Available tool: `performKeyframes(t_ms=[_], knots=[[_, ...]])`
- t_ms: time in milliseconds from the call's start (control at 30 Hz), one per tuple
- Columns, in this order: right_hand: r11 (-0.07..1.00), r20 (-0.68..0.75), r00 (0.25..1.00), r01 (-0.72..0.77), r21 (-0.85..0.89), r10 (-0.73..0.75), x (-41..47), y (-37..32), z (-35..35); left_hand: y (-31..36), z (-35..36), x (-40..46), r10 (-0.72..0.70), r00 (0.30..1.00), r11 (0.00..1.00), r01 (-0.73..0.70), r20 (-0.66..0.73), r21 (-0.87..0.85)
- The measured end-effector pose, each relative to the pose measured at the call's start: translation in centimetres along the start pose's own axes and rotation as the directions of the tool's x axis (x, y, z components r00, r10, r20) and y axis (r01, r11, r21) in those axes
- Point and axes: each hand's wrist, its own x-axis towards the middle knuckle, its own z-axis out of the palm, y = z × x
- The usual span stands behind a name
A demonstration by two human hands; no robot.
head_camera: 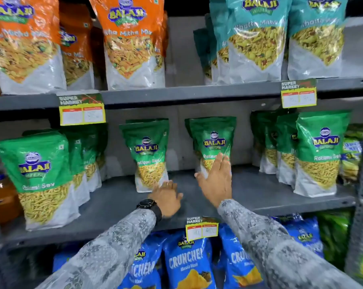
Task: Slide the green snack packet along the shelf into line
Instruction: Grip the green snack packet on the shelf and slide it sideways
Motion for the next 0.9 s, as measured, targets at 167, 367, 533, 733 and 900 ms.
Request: performKeyframes(t_ms=[167,367,533,733,900], knots=[[0.964,-0.021,0.971,-0.235,0.121,0.239,3.4,0.3,2.7,-0.5,3.4,2.6,-0.025,0.995,0.986,0.040,0.092,-0.164],[0.908,-0.121,0.906,-0.384,0.168,0.405,6.2,1.0,5.5,-0.6,4.7,2.8,0.011,0.997,0.986,0.002,0.078,-0.165],[0.898,-0.168,0.887,-0.402,0.179,0.431,7.2,1.3,7.3,-0.4,4.7,2.4,0.023,0.997,0.991,-0.013,0.071,-0.136],[0.922,-0.226,0.895,-0.360,0.140,0.384,7.2,2.3,8.3,-0.4,4.6,2.4,0.028,0.997,0.990,-0.018,0.076,-0.140],[0.926,-0.229,0.899,-0.352,0.133,0.374,6.7,2.3,7.8,-0.4,4.5,2.4,0.023,0.995,0.988,-0.007,0.102,-0.157]])
